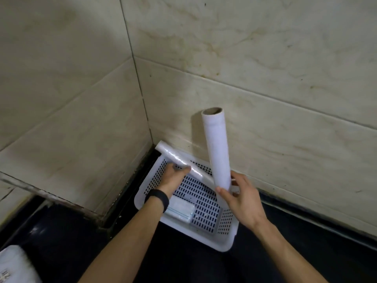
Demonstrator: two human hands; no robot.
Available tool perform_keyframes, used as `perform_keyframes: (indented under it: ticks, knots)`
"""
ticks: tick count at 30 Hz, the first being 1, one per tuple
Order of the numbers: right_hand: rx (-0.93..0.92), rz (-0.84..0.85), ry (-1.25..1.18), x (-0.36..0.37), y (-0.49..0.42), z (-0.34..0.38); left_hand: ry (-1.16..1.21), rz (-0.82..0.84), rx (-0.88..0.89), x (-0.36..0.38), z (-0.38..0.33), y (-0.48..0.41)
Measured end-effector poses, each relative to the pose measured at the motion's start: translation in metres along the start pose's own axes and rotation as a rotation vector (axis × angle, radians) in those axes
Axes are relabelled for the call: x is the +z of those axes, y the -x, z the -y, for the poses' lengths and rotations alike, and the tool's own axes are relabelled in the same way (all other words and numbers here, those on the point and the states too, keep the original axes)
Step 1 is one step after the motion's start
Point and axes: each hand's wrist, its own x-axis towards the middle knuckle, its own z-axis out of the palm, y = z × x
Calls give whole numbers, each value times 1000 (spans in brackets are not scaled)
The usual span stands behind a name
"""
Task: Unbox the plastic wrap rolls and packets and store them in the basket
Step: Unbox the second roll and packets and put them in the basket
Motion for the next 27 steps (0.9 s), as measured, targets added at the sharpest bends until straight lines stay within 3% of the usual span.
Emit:
perform_keyframes:
  ticks: [5,9,18,21,24,27]
  knots:
    - [-37,-8,63,-12,-3,2,227,-97,-40,21,34,-65]
    - [-82,21,153,-9,-13,2,305,-104,-41,16,17,-17]
    - [-108,261,478,49,-63,-5,464,-86,-82,12,23,13]
    - [-148,191,435,54,-53,-14,486,-95,-83,16,17,12]
    - [-109,17,487,57,-28,-27,488,-115,-97,18,17,10]
    - [-71,124,572,58,-1,-39,471,-127,-80,22,17,10]
